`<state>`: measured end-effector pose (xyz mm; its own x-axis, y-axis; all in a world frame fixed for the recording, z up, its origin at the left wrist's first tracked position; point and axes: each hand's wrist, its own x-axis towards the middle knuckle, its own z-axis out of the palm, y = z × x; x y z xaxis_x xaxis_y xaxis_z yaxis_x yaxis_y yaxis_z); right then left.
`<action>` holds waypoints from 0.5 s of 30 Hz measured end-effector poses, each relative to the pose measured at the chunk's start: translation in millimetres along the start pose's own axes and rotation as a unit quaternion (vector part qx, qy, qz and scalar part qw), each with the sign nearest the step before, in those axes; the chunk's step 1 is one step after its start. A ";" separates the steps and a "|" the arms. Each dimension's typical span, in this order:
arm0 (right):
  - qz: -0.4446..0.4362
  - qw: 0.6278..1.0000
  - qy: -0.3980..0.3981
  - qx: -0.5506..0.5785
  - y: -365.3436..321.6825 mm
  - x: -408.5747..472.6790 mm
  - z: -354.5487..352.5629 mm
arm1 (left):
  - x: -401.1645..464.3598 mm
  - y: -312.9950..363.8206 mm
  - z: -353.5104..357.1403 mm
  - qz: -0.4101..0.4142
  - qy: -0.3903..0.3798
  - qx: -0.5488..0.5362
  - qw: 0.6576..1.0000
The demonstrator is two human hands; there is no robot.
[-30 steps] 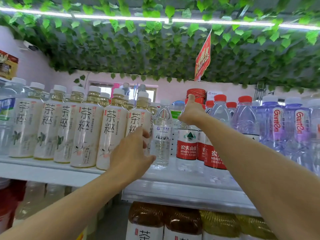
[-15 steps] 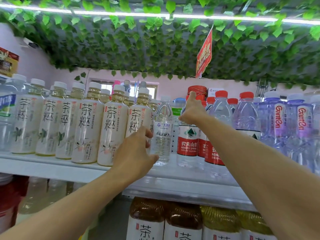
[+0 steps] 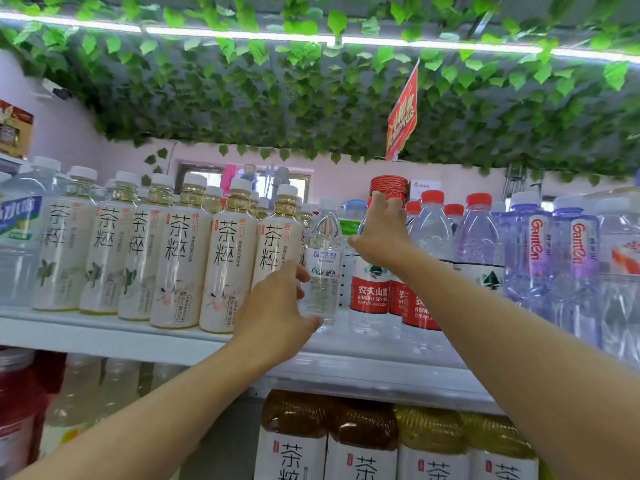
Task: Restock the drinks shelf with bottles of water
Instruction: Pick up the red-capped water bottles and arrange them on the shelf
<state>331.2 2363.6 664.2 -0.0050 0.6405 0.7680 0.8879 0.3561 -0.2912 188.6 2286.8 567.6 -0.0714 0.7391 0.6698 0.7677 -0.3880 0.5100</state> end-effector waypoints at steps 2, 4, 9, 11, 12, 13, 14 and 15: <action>-0.019 1.000 -0.004 0.003 -3.3 -19.5 -7.4 | -3.7 2.8 -1.1 -0.001 0.002 -0.016 1.000; -0.032 0.999 -0.008 0.009 -5.3 -41.4 -12.5 | -9.2 5.4 -1.5 0.003 -0.001 -0.031 1.000; -0.042 0.999 -0.024 0.015 -2.0 -104.8 -24.3 | -34.7 6.7 5.0 0.023 -0.042 -0.076 0.996; -0.027 0.999 -0.024 0.019 5.4 -131.9 -28.5 | -47.6 6.9 11.7 0.031 -0.065 -0.095 0.993; -0.018 0.999 -0.024 0.019 10.7 -145.6 -30.3 | -54.2 7.3 16.3 0.035 -0.077 -0.103 0.991; -0.008 0.999 -0.025 0.018 17.1 -160.1 -32.2 | -61.0 8.1 22.0 0.038 -0.092 -0.114 0.989; 0.000 0.999 -0.030 0.014 24.1 -174.7 -34.3 | -68.4 9.7 28.1 0.037 -0.108 -0.127 0.985; 0.008 0.999 -0.037 0.009 31.9 -189.1 -36.0 | -75.4 11.6 35.3 0.035 -0.125 -0.141 0.981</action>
<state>377.0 2229.4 530.2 -0.0253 0.6944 0.7192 0.8800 0.3568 -0.3135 225.3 2246.0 504.0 0.1597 0.8036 0.5733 0.5555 -0.5533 0.6208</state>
